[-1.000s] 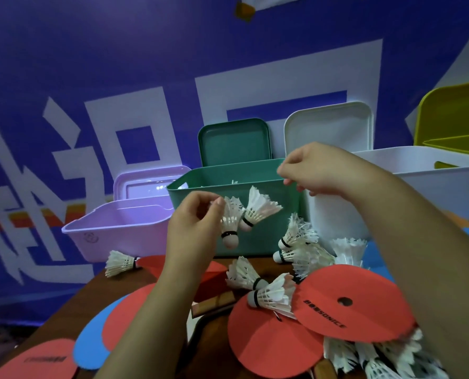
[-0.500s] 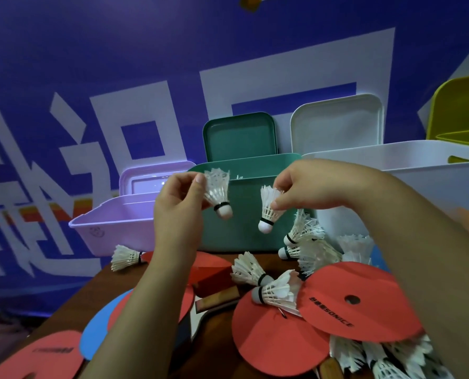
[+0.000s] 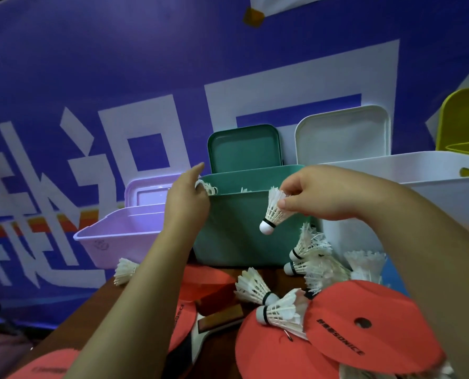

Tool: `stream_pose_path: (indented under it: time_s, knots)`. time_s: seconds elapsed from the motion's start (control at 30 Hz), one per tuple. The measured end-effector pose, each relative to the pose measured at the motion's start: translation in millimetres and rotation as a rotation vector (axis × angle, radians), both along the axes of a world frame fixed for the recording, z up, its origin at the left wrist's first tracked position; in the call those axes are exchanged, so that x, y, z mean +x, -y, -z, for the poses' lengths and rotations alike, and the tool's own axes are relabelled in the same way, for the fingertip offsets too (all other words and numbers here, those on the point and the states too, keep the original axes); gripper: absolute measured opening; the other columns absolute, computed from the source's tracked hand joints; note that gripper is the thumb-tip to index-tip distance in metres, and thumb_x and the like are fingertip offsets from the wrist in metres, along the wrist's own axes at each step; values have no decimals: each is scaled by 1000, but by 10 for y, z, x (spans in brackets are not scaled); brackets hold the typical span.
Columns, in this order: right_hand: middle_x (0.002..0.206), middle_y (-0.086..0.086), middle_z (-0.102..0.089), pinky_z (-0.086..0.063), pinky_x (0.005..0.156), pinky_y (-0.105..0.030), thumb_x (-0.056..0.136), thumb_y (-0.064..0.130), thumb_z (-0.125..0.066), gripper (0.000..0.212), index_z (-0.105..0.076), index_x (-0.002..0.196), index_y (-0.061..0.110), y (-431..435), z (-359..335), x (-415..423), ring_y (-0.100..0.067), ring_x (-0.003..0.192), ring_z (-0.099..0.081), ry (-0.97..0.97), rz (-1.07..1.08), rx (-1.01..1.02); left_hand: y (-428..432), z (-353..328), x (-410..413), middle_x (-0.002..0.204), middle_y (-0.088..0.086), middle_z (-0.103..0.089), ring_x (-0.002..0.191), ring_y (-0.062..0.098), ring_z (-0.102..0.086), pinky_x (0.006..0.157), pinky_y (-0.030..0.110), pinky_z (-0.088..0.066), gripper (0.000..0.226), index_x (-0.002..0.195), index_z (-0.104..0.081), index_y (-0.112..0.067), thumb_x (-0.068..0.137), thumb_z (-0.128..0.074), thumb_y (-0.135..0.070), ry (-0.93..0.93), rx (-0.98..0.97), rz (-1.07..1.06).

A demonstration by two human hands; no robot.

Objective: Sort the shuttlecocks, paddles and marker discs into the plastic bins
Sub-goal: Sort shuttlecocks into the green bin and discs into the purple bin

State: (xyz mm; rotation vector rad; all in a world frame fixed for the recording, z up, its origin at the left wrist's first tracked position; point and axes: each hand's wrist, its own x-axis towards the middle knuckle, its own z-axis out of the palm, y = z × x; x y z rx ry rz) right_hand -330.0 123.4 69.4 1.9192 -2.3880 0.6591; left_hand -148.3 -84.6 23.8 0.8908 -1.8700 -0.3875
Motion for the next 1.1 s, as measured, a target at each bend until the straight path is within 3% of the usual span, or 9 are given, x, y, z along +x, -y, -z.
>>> stream_pose_path:
  time_s: [0.07,0.23,0.3,0.47,0.6,0.83,0.9,1.0,1.1]
  knots:
    - [81,-4,-70,-46,66,-35,102,44,-61,28,-70,87,22,-3,-2,-23,-22,72,-63,0,10,-36,18,119,2,137,0,-67,124,25,-61,104,37,-49,40,138,-65,-27,103,-49,-16,6,-43,-28]
    - [79,1,-70,-43,62,-33,101,43,-63,21,-75,92,29,22,-26,-3,-18,72,-63,24,40,-156,111,254,-28,103,5,-70,101,29,-60,74,29,-32,21,104,-73,-14,105,-53,-21,163,-180,-25]
    - [81,6,-71,-45,62,-32,98,42,-67,16,-77,93,31,29,-30,2,-15,73,-65,78,45,-254,162,263,4,101,3,-69,99,27,-58,72,26,-28,21,102,-73,-16,106,-53,-21,186,-207,-9]
    - [80,10,-73,-47,67,-28,96,40,-73,10,-79,93,34,41,-27,-13,-10,74,-66,210,108,-542,241,305,65,119,-2,-67,116,27,-55,97,33,-45,32,124,-72,-21,102,-52,-10,227,-210,76]
    - [80,3,-74,-52,72,-33,97,38,-70,14,-80,97,30,228,-77,-49,-24,79,-68,203,214,-644,218,257,79,129,2,-64,130,28,-49,117,48,-38,47,131,-71,-22,96,-49,-1,230,-138,98]
    - [88,-4,-67,-47,68,-38,103,32,-57,27,-81,103,21,946,-305,-141,-26,81,-59,-112,286,-585,168,263,108,127,1,-66,127,25,-48,119,53,-34,51,130,-72,-21,91,-49,3,182,-123,121]
    - [106,-11,-69,-48,78,-38,108,34,-51,31,-78,118,21,1171,-293,-148,-29,91,-60,-131,278,-476,182,264,111,124,-1,-66,128,24,-47,118,53,-35,51,130,-72,-21,91,-49,2,186,-118,133]
    - [159,-13,-49,-39,115,-39,113,39,-40,47,-48,158,26,1354,-184,-100,-32,142,-48,-121,180,-79,206,264,129,122,-2,-65,125,25,-47,116,54,-37,51,131,-71,-21,90,-49,1,187,-120,137]
    - [164,-6,-44,-34,123,-41,114,33,-40,46,-47,158,26,1283,-93,-93,-29,150,-42,-175,150,-20,209,260,125,125,1,-65,127,26,-47,119,54,-34,52,133,-70,-19,89,-49,1,208,-128,142]
